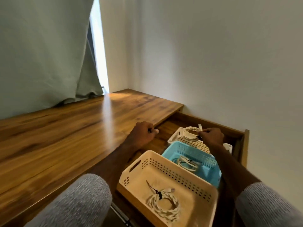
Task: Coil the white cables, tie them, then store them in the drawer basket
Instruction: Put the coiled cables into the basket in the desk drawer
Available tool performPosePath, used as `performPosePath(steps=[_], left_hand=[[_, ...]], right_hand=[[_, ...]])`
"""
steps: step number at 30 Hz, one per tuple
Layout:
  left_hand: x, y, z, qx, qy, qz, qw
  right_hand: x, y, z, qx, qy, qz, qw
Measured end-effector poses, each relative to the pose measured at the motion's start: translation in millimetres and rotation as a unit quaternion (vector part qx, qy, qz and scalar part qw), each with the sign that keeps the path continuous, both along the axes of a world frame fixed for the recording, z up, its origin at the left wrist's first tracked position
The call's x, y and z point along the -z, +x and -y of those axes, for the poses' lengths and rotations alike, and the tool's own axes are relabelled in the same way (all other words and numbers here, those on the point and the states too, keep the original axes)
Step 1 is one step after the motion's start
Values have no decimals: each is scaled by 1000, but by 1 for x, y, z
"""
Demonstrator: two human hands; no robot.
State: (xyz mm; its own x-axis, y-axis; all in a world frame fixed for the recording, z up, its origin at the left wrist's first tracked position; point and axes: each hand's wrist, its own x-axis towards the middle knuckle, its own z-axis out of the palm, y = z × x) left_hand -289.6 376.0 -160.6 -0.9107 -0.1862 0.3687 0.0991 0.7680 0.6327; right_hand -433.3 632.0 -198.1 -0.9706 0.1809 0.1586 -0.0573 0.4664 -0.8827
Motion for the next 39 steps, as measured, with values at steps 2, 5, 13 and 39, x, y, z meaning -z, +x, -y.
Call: performPosePath(steps=[2,5,13,39], left_hand=[[8,-14,-20,15,-3,10,1000],[16,-27,-44,35,-45,17,998],[26,-45,-68,56,-62,41,996],[21,57,-167,78,-140,20,987]], right_hand=[[10,-14,-19,12,21,28,999],[19,-30,-38,26,62,73,995],[34,-52,-49,42,117,157,980],[7,93,-81,-77,44,-233,968]])
